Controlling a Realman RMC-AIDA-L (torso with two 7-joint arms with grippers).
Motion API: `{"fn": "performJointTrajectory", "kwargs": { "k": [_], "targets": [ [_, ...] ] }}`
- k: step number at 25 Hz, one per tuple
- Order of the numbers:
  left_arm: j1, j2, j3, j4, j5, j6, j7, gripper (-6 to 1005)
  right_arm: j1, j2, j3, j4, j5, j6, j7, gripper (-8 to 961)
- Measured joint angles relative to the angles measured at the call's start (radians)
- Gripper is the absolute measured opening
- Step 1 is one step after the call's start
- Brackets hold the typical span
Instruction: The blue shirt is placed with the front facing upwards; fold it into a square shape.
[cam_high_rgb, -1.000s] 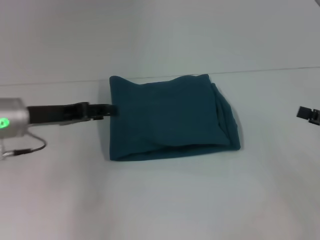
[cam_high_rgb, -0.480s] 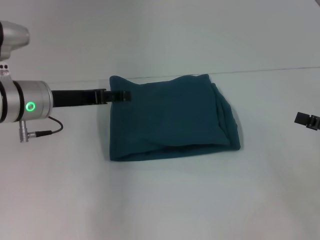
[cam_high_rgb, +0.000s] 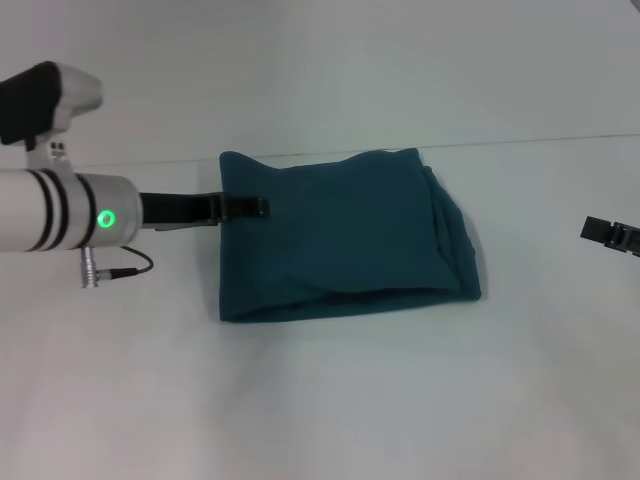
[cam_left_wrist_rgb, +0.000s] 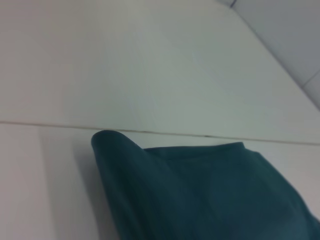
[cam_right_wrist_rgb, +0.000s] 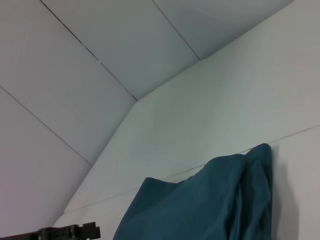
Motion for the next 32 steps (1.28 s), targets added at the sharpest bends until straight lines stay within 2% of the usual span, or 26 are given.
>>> {"fn": "performJointTrajectory", "kwargs": {
  "k": [6, 10, 26, 32],
  "targets": [
    [-0.025, -0.015, 0.048, -0.023, 0.013, -0.088, 0.016, 891, 0.0, 0.0, -0.001, 0.0, 0.001, 0.002, -0.002, 897],
    [-0.049, -0.008, 0.089, -0.08, 0.014, -0.142, 0.009, 890, -0.001, 0.0, -0.001, 0.001, 0.001, 0.002, -0.003, 897],
    [-0.071, 0.007, 0.079, -0.169, 0.013, -0.191, 0.005, 891, 0.001, -0.002, -0.001, 0.015, -0.001, 0.006, -0.002, 897],
    [-0.075, 0.014, 0.06, -0.184, 0.006, -0.179, -0.065, 892, 0.002, -0.001, -0.001, 0.015, -0.001, 0.006, 0.0, 897]
  ]
}}
